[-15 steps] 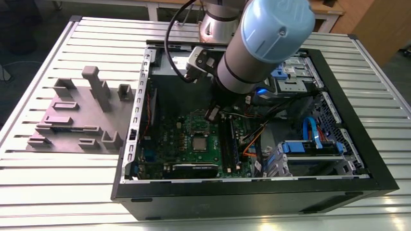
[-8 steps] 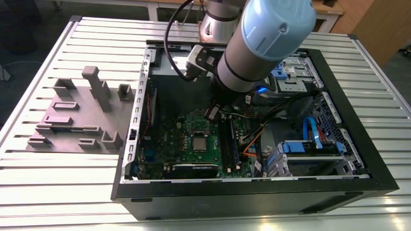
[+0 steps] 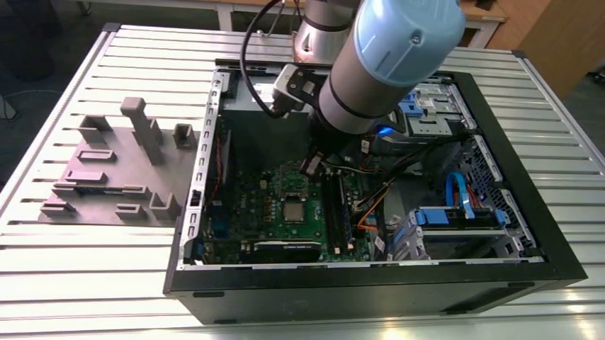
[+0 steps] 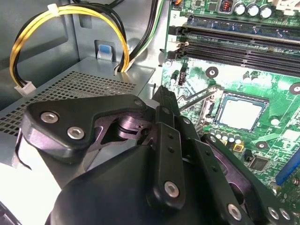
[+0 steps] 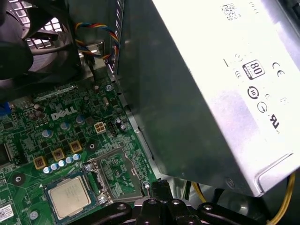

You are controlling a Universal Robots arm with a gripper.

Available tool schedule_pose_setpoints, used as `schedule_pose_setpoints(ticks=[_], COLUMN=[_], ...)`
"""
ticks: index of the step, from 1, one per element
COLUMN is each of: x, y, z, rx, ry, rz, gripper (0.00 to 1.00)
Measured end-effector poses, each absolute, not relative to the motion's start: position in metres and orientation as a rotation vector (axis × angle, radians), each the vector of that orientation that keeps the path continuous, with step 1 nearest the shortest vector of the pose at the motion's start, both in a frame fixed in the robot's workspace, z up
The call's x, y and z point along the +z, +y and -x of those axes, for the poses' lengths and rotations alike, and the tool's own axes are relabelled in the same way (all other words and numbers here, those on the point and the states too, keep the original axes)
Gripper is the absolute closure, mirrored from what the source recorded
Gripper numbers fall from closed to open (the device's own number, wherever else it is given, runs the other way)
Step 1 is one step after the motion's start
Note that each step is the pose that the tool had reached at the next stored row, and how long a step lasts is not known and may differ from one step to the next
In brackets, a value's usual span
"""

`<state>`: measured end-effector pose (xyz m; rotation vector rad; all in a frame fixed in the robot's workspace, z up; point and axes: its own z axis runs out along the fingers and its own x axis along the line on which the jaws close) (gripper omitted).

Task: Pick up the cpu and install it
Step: 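Close the cpu cover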

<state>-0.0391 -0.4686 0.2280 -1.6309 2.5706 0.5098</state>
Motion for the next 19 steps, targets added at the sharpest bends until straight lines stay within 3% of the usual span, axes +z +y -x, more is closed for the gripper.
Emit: schedule_pose_setpoints(ticks=[19], x=[0.2328], y=[-0.4689], z=[0.0411], rx=[0.504], ry=[2.574], rz=[1.633], gripper=[0.89])
